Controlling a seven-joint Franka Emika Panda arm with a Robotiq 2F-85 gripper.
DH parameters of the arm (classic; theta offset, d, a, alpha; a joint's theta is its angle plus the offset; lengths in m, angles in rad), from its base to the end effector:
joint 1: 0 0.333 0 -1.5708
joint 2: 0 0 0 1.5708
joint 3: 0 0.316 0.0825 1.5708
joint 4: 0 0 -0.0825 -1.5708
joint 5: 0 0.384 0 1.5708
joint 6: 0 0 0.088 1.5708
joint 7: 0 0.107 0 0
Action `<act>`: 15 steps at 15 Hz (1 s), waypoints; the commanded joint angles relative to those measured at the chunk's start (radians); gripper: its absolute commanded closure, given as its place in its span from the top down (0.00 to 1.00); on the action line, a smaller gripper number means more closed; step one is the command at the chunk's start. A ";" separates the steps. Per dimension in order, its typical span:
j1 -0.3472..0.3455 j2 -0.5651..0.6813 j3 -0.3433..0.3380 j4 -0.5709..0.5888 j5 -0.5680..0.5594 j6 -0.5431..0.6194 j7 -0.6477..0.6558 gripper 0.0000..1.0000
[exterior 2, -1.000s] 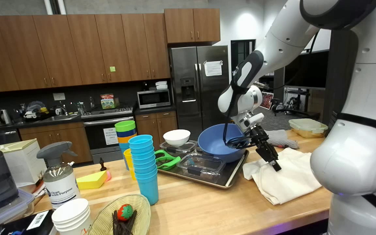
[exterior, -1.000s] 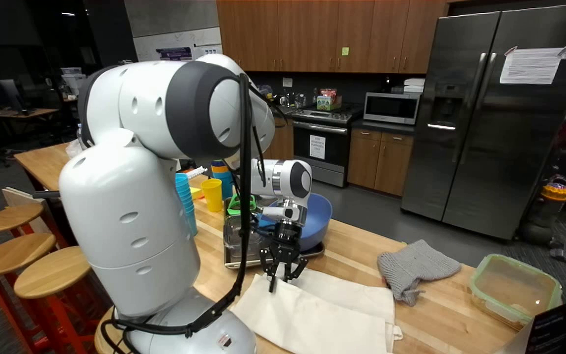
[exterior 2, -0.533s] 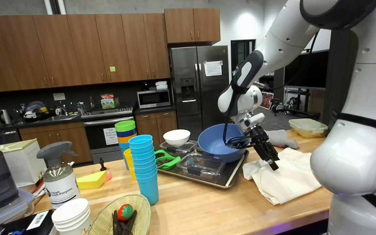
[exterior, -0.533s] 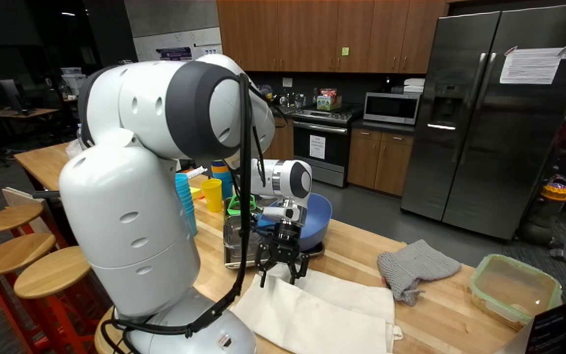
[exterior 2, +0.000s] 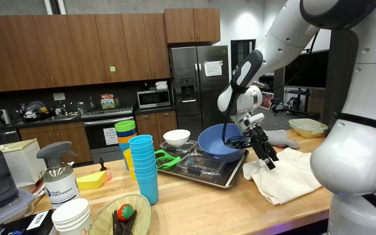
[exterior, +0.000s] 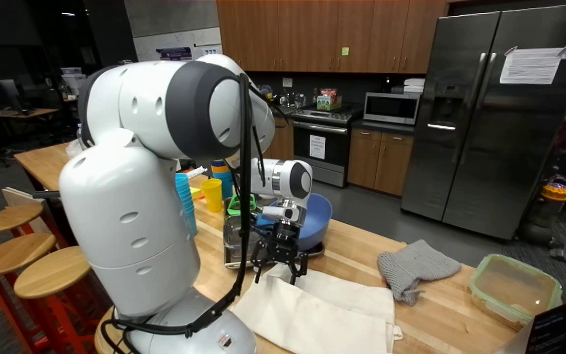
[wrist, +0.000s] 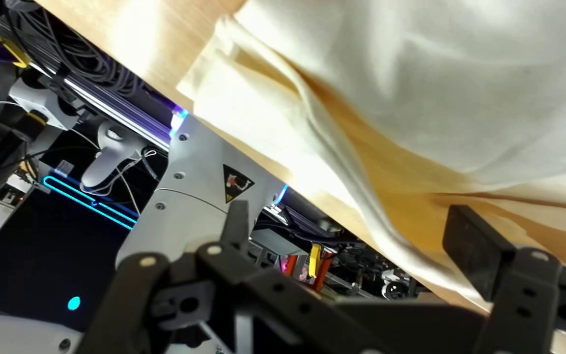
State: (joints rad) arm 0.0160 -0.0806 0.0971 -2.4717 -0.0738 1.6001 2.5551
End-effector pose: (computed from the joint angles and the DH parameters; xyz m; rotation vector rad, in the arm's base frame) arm 0.3636 0.0331 0.2924 0.8381 -2.1965 -0.1383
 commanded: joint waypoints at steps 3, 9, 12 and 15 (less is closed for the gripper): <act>0.009 -0.002 -0.013 0.005 0.031 -0.013 -0.036 1.00; 0.005 -0.004 -0.017 0.011 0.075 -0.042 -0.067 0.61; 0.004 -0.003 -0.018 0.011 0.082 -0.040 -0.061 0.37; 0.004 -0.002 -0.019 0.011 0.079 -0.040 -0.056 0.15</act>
State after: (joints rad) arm 0.0159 -0.0806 0.0911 -2.4712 -0.0123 1.5792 2.5057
